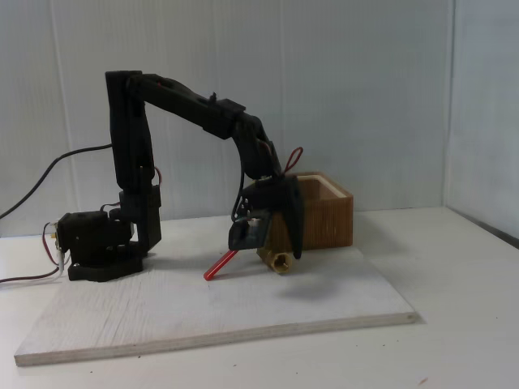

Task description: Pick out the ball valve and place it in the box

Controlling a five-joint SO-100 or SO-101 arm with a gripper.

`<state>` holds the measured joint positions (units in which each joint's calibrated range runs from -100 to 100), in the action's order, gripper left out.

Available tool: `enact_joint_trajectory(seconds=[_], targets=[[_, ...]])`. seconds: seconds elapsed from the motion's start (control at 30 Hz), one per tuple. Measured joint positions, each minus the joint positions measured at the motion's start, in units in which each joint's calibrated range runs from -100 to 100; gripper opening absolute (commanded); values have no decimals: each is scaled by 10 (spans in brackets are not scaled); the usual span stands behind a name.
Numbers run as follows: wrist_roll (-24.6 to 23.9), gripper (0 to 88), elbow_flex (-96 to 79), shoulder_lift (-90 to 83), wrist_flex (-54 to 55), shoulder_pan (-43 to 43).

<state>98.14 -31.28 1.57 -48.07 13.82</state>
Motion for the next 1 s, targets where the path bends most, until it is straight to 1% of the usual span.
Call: enact_joint_trajectory(seconds=[0.3, 0.83, 1.0], targets=[[1, 504, 33, 37, 0, 1], [1, 505, 33, 38, 0, 1], [1, 507, 48, 38, -52, -1]])
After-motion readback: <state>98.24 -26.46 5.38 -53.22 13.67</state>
